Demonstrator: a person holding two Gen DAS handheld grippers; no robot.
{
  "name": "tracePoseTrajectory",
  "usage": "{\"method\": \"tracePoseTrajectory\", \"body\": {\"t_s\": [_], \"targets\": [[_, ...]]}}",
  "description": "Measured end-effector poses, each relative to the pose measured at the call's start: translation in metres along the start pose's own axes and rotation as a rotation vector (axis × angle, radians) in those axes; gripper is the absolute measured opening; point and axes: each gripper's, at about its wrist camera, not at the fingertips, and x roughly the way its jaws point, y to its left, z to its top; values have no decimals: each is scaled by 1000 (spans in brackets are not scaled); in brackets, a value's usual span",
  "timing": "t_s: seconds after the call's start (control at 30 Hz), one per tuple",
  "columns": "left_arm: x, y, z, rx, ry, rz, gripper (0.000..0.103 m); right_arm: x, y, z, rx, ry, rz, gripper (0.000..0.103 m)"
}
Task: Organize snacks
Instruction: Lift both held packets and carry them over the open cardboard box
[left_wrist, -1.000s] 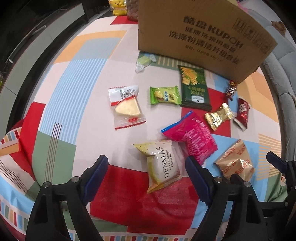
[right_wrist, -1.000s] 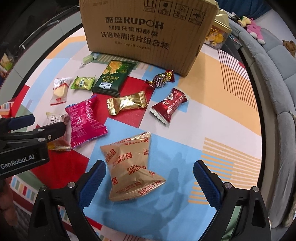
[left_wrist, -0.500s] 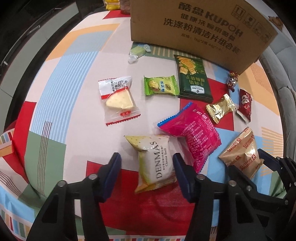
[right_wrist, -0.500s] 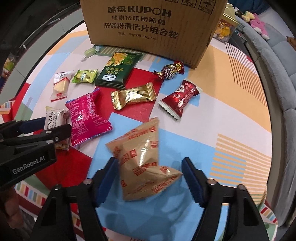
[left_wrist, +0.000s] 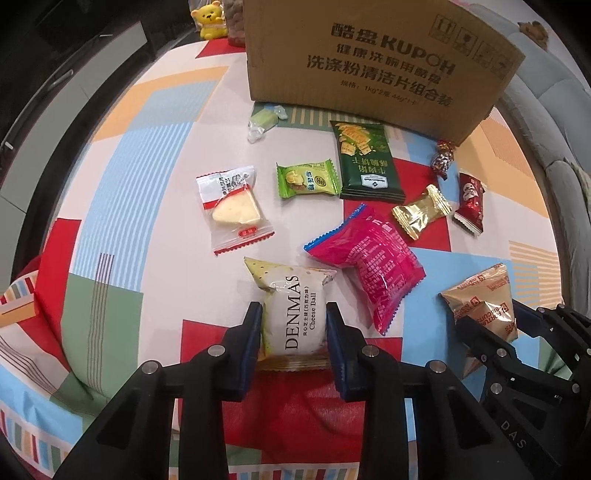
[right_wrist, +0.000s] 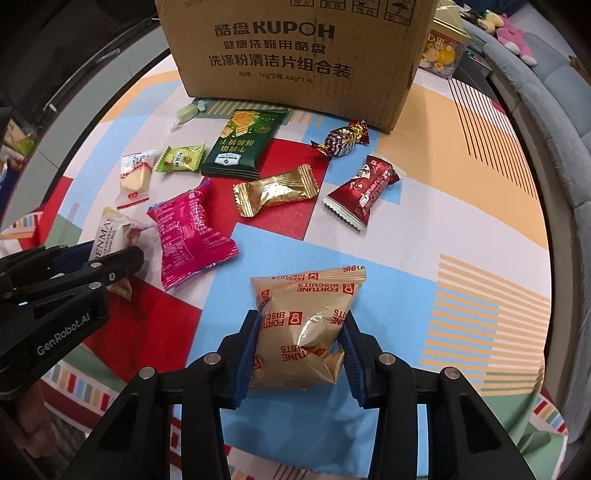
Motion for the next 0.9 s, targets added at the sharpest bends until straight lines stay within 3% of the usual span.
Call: {"method": "tracePoseTrajectory", "body": {"t_s": [0.23,0.9], "targets": [[-17,-11,-10,13,-24,-3,33,-13,-1,-3,25,-25,11,42],[-63,-6,0,31,-92,-13,33,-56,1,13,56,-100,6,42]]}}
